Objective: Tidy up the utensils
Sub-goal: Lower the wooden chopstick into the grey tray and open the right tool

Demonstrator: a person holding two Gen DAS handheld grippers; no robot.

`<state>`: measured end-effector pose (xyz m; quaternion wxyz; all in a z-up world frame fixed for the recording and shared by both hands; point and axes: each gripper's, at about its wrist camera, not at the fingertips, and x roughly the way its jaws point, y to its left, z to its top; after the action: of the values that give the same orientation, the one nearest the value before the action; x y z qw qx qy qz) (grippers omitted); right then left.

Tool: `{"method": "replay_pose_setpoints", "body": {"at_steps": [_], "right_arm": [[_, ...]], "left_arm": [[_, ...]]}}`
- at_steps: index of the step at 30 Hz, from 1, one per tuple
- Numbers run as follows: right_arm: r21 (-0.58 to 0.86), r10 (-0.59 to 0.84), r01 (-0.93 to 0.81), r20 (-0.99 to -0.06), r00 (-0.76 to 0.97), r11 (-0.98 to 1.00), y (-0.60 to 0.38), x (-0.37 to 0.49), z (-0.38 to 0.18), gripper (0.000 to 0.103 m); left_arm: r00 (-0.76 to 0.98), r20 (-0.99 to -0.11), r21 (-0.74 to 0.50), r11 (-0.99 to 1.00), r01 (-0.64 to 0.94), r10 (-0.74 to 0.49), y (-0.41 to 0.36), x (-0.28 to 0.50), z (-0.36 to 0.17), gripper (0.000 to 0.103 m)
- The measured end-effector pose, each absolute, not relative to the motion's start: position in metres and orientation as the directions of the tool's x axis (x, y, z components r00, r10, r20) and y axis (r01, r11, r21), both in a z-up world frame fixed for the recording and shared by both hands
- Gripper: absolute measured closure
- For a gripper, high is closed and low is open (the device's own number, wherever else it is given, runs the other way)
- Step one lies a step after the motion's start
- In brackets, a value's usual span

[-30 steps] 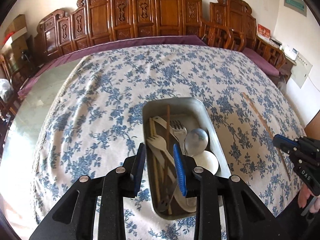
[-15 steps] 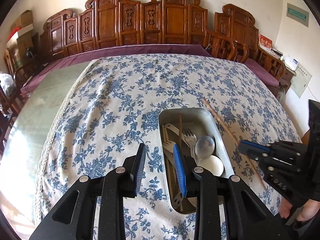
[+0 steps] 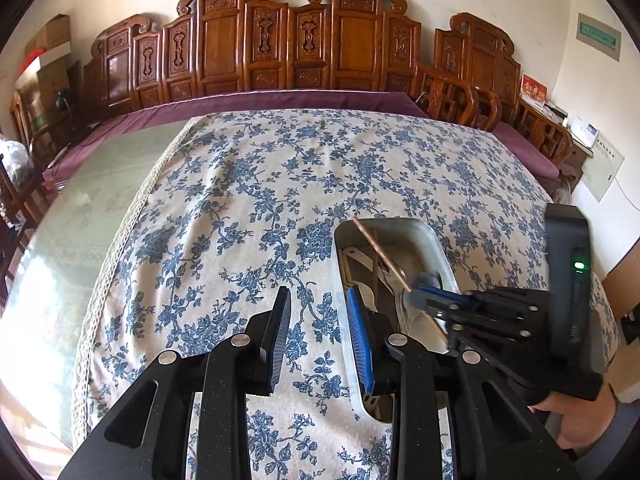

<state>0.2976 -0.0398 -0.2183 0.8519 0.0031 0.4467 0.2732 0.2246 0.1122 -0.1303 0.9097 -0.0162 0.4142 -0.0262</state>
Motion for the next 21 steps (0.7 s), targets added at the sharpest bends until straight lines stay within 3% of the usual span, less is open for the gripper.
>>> {"method": "replay_pose_setpoints", "body": {"at_steps": [9, 16, 19, 21], "right_arm": [[0.243, 0.469, -0.475, -0.764, 0.443, 0.846, -0.036, 0.294, -0.222, 0.095], [0.193, 0.466, -0.488, -0.706, 0.534, 0.851, -0.065, 0.26, -0.183, 0.094], [0.166, 0.458, -0.482, -0.667, 0.587, 0.86, -0.085, 0.242, -0.16, 0.081], [0.152, 0.448, -0.468, -0.637, 0.627, 0.87, -0.104, 0.227, -0.143, 0.078]], "left_arm": [[0.668, -0.742, -0.05, 0.998, 0.03, -0.057, 0.114, 0.218, -0.125, 0.069], [0.695, -0.716, -0.049, 0.998, 0.037, -0.061, 0.104, 0.205, -0.108, 0.064], [0.708, -0.702, -0.054, 0.998, 0.044, -0.07, 0.097, 0.199, -0.1, 0.061], [0.722, -0.688, -0.055, 0.997, 0.053, -0.076, 0.089, 0.193, -0.093, 0.057]]}}
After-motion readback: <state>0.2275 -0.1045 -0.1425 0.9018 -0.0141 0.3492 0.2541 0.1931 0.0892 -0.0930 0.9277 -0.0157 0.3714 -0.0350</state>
